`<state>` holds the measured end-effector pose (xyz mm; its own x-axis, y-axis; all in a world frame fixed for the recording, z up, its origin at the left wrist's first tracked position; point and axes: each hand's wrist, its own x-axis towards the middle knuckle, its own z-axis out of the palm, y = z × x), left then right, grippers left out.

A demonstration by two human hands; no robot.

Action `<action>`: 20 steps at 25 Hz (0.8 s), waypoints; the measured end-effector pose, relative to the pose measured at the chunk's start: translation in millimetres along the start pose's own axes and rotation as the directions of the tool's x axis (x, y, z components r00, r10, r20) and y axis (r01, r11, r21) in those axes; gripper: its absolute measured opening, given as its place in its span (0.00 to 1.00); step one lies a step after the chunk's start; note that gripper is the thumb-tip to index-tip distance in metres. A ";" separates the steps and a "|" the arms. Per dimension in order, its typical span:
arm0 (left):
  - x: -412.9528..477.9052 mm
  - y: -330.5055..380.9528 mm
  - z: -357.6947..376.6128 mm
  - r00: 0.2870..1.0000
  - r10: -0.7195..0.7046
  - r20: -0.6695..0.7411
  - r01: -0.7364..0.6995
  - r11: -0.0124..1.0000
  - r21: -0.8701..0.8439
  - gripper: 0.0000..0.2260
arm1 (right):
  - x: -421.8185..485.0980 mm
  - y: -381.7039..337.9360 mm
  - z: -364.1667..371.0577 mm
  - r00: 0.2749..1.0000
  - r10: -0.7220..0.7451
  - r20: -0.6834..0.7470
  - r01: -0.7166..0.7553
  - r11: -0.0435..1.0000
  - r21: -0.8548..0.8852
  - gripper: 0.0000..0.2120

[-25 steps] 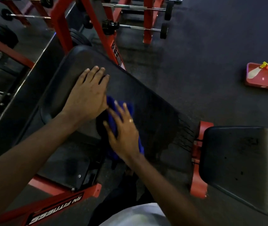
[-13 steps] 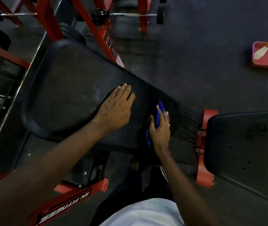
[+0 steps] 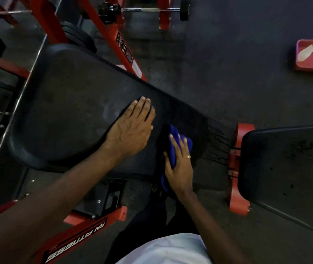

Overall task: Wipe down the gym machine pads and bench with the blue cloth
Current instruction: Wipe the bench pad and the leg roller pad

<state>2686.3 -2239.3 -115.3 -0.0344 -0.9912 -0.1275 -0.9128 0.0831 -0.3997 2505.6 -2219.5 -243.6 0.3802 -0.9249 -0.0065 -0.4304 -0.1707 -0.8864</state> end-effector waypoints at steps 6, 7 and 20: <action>3.8 5.3 1.0 1.000 0.002 -0.002 -0.001 1.000 0.018 0.25 | 86.0 30.9 -8.2 0.972 0.230 -0.046 -0.231 0.973 -0.014 0.28; 4.7 7.4 1.2 1.000 0.004 0.002 -0.004 1.000 0.020 0.25 | 108.9 37.1 -12.1 0.956 0.286 -0.061 -0.287 0.958 -0.009 0.28; 37.4 34.5 18.9 0.989 0.144 0.039 -0.144 0.990 -0.014 0.25 | -7.4 61.4 -3.0 0.944 0.307 -0.122 -0.309 0.951 0.006 0.26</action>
<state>2661.2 -2271.6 -151.0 -0.1498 -0.9641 -0.2192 -0.9041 0.2234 -0.3644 2473.9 -2224.1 -296.6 0.1265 -0.9669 -0.2214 -0.5220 0.1249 -0.8438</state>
